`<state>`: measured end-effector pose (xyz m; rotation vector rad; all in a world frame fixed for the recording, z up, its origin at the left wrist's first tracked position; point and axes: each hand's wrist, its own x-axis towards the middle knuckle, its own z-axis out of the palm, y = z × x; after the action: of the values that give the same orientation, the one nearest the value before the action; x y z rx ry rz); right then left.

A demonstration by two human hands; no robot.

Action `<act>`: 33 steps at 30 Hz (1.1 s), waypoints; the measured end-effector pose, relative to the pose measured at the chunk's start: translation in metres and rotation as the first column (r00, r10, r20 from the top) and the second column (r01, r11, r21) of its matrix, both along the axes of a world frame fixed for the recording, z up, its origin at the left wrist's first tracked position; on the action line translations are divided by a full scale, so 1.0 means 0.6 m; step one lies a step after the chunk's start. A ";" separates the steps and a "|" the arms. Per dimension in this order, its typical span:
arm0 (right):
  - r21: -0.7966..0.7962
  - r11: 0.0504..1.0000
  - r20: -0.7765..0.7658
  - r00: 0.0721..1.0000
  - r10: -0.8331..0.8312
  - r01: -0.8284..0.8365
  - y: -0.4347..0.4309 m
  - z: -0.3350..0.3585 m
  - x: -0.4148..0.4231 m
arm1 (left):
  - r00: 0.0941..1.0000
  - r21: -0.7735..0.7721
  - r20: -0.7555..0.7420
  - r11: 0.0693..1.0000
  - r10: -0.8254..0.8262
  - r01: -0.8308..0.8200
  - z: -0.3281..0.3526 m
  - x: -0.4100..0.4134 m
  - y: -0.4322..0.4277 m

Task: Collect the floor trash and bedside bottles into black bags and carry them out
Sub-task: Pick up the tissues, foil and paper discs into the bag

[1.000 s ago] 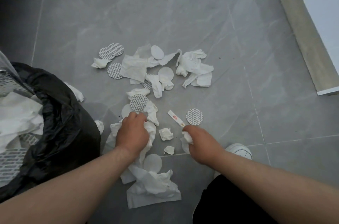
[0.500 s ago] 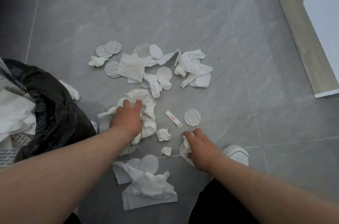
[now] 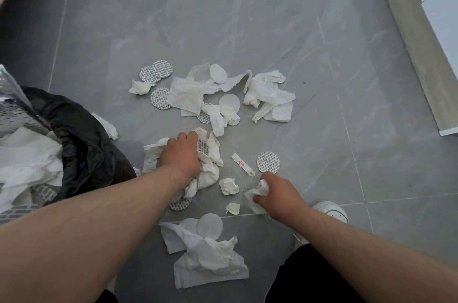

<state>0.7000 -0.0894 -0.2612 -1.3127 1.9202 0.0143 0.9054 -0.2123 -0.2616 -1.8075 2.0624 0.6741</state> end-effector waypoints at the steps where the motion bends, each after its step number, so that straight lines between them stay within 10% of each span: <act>1: -0.005 0.999 0.024 0.998 -0.051 0.051 -0.006 0.004 0.002 | 1.000 0.006 -0.008 1.000 0.012 -0.012 0.001 0.002 -0.001; 11: -0.051 0.910 0.376 0.852 -0.363 0.411 -0.106 0.090 0.013 | 0.805 0.211 -0.456 0.925 0.380 -0.317 0.089 -0.015 -0.076; 19: -0.168 0.921 0.570 0.797 -0.201 0.352 -0.186 0.313 0.082 | 0.622 0.275 -0.663 0.909 0.416 -0.315 0.381 0.080 -0.108; 26: -0.126 0.925 0.676 0.714 -0.185 0.359 -0.196 0.392 0.233 | 0.254 0.323 -0.811 0.767 0.526 -0.555 0.454 0.314 -0.029; 33: 0.029 0.932 0.764 0.593 -0.254 0.361 -0.205 0.386 0.365 | 0.444 -0.025 -0.735 0.634 0.512 -0.773 0.343 0.438 0.058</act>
<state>0.9191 -0.2123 -0.0295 -0.8184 1.3687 -0.7495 1.1681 -0.1778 -0.0559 -3.0325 1.8371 1.4248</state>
